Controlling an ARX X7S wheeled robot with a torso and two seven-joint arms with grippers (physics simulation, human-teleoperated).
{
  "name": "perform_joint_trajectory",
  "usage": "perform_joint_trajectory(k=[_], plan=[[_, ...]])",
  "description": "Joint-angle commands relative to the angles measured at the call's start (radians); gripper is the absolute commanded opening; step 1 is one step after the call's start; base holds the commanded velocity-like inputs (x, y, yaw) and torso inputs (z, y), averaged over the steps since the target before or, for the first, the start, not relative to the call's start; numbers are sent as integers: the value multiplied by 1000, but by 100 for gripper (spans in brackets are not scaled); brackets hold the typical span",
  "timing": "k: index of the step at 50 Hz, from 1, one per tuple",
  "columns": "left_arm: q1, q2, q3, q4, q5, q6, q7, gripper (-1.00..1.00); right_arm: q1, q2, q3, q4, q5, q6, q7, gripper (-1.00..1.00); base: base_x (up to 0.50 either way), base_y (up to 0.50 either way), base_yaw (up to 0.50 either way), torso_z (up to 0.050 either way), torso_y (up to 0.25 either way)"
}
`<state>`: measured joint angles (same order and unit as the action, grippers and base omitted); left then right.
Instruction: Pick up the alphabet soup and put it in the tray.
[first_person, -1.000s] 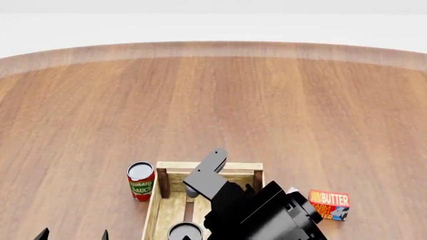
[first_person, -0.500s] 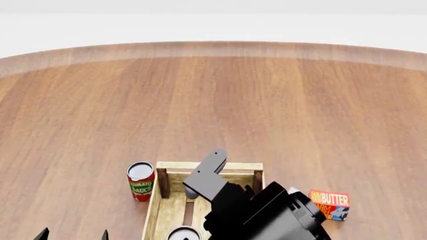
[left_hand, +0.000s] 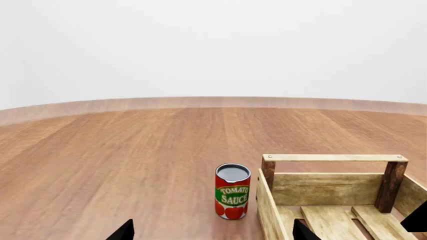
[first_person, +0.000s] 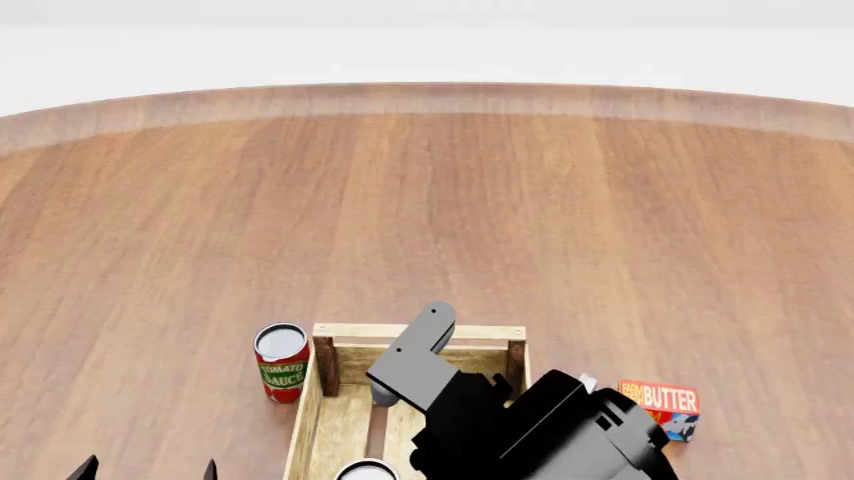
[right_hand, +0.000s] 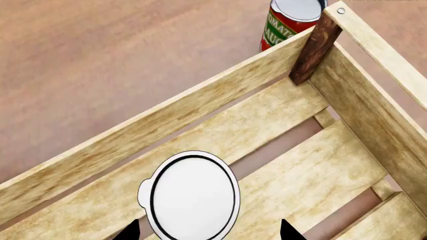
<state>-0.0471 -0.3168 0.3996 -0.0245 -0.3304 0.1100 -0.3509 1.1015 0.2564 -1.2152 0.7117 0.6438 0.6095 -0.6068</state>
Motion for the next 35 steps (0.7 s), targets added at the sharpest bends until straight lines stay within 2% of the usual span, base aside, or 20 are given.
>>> perform_joint_trajectory(k=[1, 12, 35], plan=[[0, -2, 3, 2, -1, 0, -2, 100, -3, 24, 3, -59, 10, 26, 19, 100, 0, 0, 0, 0, 0], [0, -3, 4, 3, -5, 1, -5, 100, -48, 93, 29, -199, 31, 16, 85, 100, 0, 0, 0, 0, 0], [6, -15, -13, 61, -61, -23, -12, 100, -247, 248, 125, -459, 28, -216, 270, 100, 0, 0, 0, 0, 0]])
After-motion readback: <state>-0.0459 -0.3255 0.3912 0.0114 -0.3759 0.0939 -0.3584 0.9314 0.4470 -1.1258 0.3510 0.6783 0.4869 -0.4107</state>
